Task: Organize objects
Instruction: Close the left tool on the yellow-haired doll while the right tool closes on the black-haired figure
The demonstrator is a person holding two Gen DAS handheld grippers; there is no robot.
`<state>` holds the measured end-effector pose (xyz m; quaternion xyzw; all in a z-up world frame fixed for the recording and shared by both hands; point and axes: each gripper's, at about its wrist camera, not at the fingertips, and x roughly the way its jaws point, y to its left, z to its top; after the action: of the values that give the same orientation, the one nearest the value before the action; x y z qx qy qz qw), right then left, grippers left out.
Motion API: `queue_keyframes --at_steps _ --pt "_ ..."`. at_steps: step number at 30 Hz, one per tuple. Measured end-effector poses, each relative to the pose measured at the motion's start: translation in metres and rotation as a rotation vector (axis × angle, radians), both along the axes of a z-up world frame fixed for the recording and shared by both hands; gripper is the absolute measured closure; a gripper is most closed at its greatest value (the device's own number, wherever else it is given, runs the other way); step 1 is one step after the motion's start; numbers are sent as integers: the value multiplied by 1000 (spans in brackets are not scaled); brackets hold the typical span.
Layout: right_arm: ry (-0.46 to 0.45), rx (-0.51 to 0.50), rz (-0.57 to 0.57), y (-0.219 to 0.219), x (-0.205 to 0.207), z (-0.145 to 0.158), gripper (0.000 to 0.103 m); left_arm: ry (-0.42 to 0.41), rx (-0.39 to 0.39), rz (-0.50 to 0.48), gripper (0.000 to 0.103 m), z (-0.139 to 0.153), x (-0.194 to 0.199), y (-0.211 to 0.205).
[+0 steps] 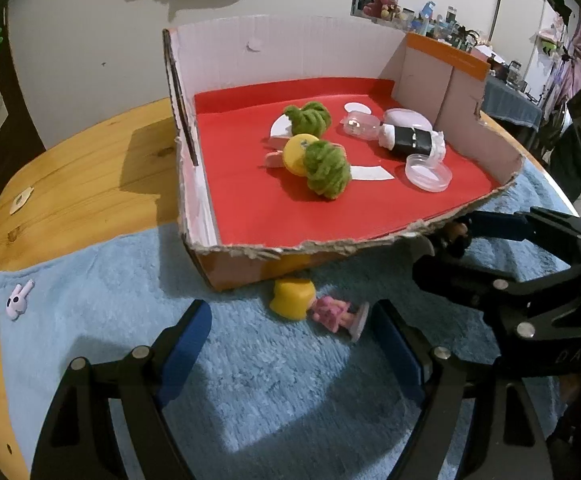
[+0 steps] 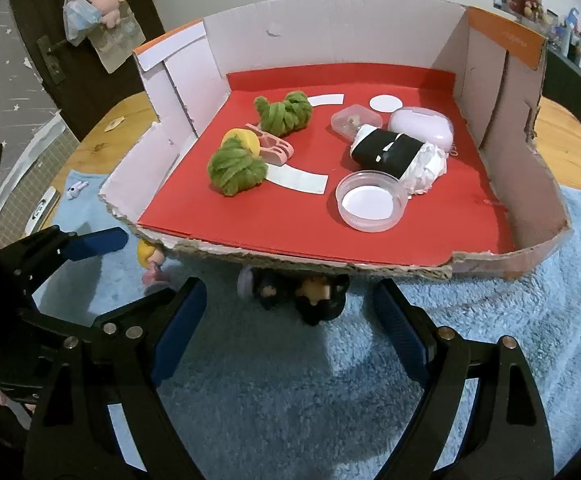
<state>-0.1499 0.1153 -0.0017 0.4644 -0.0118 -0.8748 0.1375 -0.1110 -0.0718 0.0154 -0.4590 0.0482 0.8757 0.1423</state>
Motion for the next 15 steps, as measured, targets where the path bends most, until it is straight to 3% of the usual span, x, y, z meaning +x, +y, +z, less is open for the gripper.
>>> queue_keyframes --at_steps 4,6,9,12,15 --pt "15 31 -7 -1 0 -2 21 15 -27 2 24 -2 1 3" --pt "23 53 -11 0 2 -2 36 21 -29 -6 30 -1 3 5" --pt "27 55 -3 3 3 -1 50 29 -39 -6 37 0 5 7" --pt "25 53 13 4 6 -1 50 27 -31 -5 49 2 5 9" --pt "25 43 22 5 10 1 50 24 -30 4 52 4 5 8"
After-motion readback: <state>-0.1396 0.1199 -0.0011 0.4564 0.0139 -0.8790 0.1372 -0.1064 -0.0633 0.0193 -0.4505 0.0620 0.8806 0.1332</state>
